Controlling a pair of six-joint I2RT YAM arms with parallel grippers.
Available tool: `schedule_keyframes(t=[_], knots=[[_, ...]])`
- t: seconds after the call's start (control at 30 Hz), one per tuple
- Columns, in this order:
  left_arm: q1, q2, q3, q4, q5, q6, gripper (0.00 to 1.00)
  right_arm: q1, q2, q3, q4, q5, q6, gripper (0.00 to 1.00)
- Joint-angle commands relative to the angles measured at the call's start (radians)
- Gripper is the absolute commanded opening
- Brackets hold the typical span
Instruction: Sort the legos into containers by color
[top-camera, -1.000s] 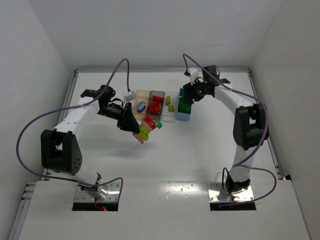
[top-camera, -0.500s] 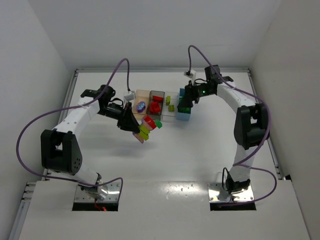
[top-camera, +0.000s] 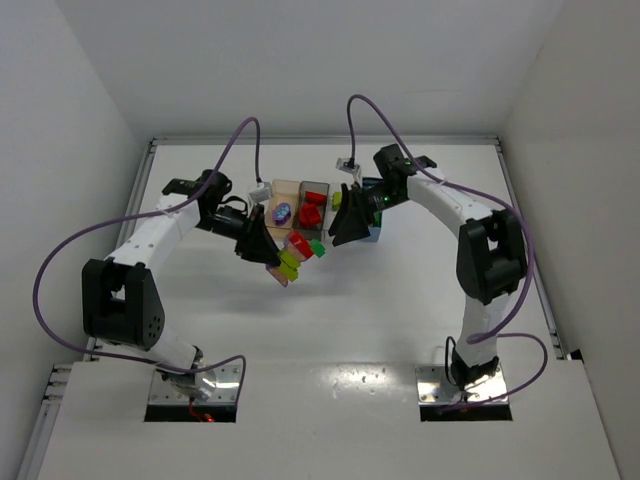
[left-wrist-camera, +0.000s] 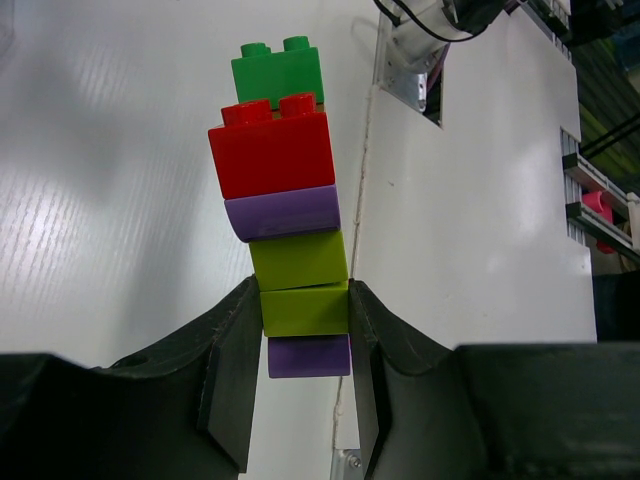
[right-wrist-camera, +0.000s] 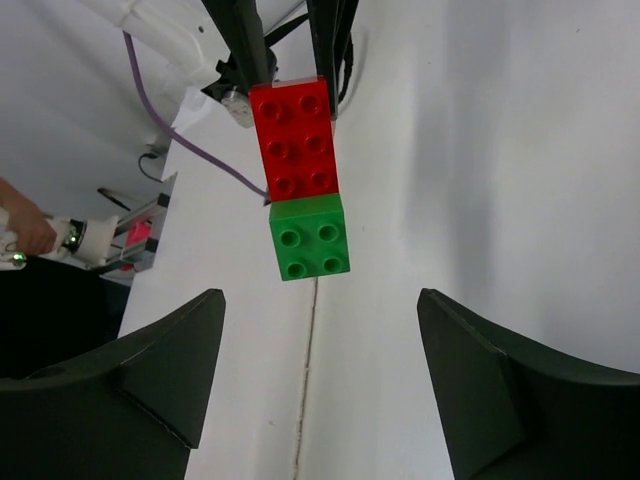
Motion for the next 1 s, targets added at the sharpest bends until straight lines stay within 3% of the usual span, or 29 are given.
schedule_keyframes(t=[0.0, 0.6, 0.97], knots=[[-0.011, -0.036, 0.012, 0.012, 0.036, 0.020, 0.11, 0.013, -0.059, -0.002, -0.024, -0.065, -0.080, 0.80], [-0.030, -0.027, 0.021, 0.012, 0.036, 0.020, 0.11, 0.093, -0.016, 0.047, -0.005, -0.028, -0.080, 0.80], [-0.030, -0.027, 0.021, 0.021, 0.036, 0.020, 0.11, 0.122, 0.002, 0.047, -0.005, 0.000, -0.071, 0.59]])
